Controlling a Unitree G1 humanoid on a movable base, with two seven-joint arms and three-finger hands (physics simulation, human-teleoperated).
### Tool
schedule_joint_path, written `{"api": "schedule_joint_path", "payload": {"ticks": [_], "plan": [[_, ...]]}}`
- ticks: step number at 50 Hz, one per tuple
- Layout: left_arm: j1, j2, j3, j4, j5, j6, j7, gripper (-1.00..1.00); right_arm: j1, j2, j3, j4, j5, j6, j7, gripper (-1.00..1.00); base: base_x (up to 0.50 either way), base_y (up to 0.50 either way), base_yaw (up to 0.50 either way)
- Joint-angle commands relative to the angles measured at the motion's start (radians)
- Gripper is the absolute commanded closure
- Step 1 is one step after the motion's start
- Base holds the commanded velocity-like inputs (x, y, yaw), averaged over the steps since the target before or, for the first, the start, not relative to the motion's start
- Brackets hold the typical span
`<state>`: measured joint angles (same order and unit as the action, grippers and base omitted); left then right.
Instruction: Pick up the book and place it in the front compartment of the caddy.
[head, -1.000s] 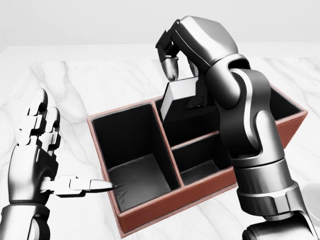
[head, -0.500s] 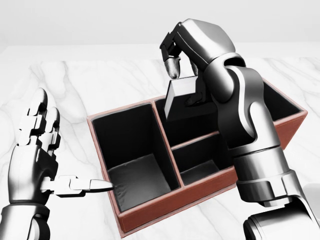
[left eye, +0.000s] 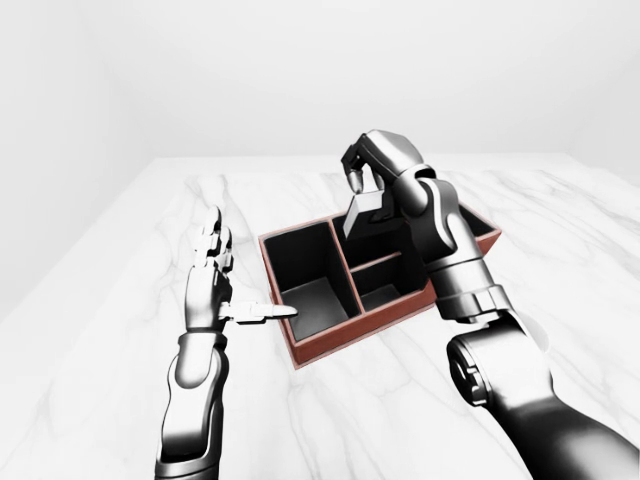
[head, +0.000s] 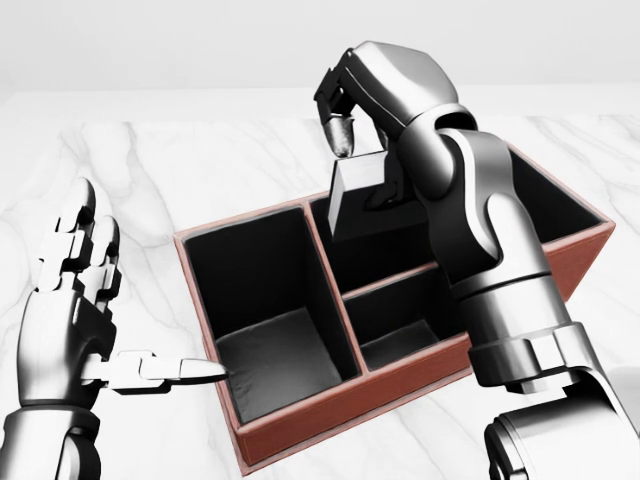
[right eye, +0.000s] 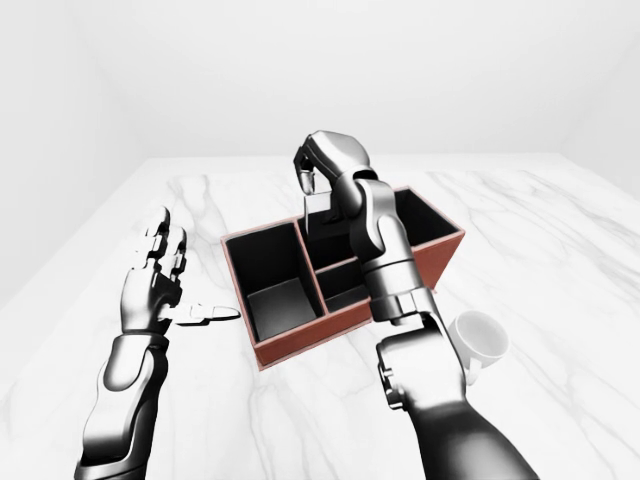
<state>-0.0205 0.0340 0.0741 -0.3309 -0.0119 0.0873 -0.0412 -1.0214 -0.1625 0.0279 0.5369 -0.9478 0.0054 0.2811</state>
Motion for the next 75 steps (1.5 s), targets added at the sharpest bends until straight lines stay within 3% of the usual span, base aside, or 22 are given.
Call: {"api": "schedule_joint_path", "payload": {"ticks": [1, 22, 75], "plan": [[0.001, -0.001, -0.002, 0.005, 0.002, 0.0, 0.001, -1.0, -0.039, -0.003, -0.005, 0.059, -0.004, -0.036, -0.046, 1.0, 0.0, 0.0, 0.0], [-0.001, 0.001, 0.001, 0.004, 0.0, 0.0, 0.001, -1.0, -0.089, -0.017, 0.001, 0.237, -0.01, -0.093, -0.141, 1.0, 0.0, 0.0, 0.0], [-0.005, 0.001, 0.001, 0.013, -0.001, 0.0, 0.004, -1.0, -0.156, -0.005, 0.021, 0.46, -0.044, -0.093, -0.267, 1.0, 0.0, 0.0, 0.0]]}}
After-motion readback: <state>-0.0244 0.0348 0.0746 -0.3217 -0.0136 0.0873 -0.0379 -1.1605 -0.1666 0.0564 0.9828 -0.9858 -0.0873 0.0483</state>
